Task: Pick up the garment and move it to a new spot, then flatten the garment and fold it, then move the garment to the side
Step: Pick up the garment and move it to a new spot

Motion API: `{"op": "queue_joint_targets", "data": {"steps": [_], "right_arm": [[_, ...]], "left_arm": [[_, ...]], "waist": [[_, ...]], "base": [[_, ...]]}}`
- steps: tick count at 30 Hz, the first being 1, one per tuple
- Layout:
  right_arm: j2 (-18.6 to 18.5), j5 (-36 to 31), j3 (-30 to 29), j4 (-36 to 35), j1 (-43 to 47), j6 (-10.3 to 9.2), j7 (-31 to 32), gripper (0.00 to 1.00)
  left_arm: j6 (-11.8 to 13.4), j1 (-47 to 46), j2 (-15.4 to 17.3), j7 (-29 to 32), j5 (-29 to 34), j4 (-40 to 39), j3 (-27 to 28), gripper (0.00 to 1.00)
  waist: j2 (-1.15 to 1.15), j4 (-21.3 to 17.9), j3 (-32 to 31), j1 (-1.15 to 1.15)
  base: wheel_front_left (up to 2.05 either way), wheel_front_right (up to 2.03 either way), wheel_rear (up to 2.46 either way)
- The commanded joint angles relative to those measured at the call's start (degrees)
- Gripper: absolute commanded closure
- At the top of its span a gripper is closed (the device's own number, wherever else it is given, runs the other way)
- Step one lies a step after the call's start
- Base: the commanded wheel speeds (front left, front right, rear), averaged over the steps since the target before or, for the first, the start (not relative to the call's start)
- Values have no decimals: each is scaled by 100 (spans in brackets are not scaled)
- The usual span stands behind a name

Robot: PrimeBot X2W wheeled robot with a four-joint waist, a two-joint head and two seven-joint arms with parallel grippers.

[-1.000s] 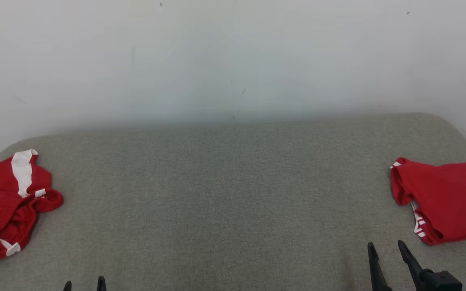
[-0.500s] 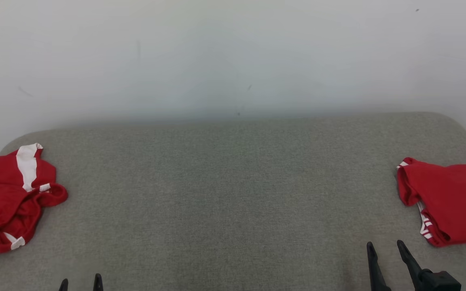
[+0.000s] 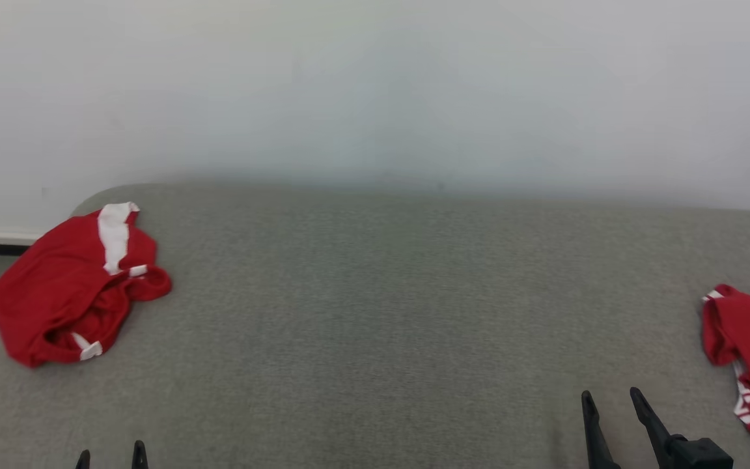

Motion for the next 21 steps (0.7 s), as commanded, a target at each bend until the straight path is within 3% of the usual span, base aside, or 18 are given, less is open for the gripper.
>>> {"op": "queue_joint_targets", "data": {"steps": [1,5,21], "right_arm": [[22,-30,37,0,0,-15,-33,0],[47,-30,133,5,-19,-15,-37,0],[104,-58,568,118,-64,-15,-41,0]], "left_arm": [[-2,-52,37,-17,2,20,38,0],[-10,-39,81,-17,17,66,91,0],[-9,182,39,-17,97,-72,334,0]], "waist": [[-1,371,-31,0],[-1,854,-49,0],[-1,2152,-72,0]], "base": [[0,0,0],[0,0,0],[0,0,0]]}}
